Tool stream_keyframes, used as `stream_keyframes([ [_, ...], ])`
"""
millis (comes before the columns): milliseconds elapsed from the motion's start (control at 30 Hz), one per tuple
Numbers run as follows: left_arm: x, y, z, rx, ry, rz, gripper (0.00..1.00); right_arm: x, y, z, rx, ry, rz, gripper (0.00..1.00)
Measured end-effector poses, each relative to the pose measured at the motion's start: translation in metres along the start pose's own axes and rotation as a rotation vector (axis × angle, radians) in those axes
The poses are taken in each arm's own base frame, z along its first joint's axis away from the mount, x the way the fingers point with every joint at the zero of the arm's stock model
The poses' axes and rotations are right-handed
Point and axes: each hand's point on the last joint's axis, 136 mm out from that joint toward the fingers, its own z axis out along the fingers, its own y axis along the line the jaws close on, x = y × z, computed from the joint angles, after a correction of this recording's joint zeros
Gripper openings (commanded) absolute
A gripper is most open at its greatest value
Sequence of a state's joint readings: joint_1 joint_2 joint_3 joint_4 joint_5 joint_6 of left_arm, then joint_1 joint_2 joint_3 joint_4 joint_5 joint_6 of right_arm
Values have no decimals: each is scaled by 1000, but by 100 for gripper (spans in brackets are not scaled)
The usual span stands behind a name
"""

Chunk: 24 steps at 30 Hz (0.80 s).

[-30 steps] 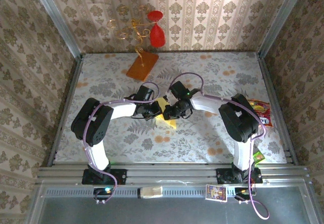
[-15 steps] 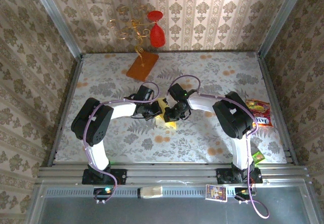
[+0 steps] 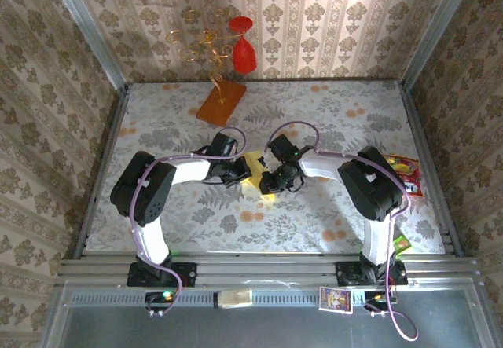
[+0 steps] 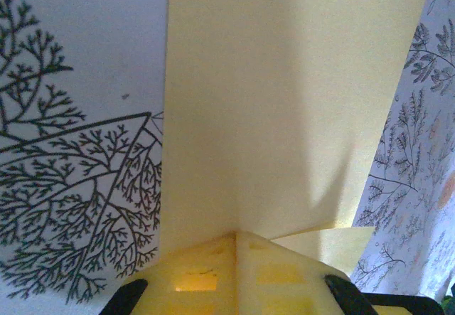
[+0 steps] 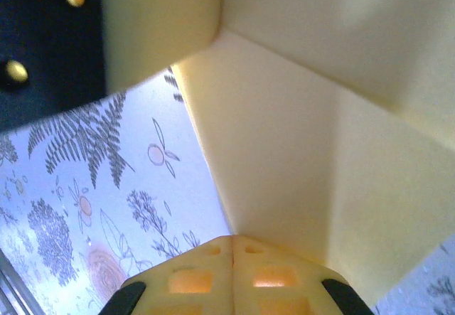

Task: Fold a paper plane with a square sheet of paper (pick it up from the middle)

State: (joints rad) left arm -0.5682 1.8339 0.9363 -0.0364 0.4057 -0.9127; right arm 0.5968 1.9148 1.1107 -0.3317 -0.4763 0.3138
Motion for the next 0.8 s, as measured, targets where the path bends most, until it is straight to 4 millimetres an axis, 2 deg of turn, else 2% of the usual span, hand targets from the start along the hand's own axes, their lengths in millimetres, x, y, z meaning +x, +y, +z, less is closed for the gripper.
stream_keyframes([
  [300, 0, 0, 0, 4, 4, -1, 7, 26, -12, -12, 3, -7, 28, 9],
  [500, 0, -1, 1, 8, 6, 1, 7, 44, -22, -28, 16, -8, 104, 14],
  [600, 0, -2, 0, 9, 5, 7, 7, 35, -15, -42, 5, -54, 121, 18],
  [667, -1, -3, 0, 8, 5, 9, 8, 22, -4, -55, -16, -110, 116, 20],
  [800, -1, -3, 0, 6, 7, 9, 8, -3, 5, -63, -20, -172, 132, 20],
])
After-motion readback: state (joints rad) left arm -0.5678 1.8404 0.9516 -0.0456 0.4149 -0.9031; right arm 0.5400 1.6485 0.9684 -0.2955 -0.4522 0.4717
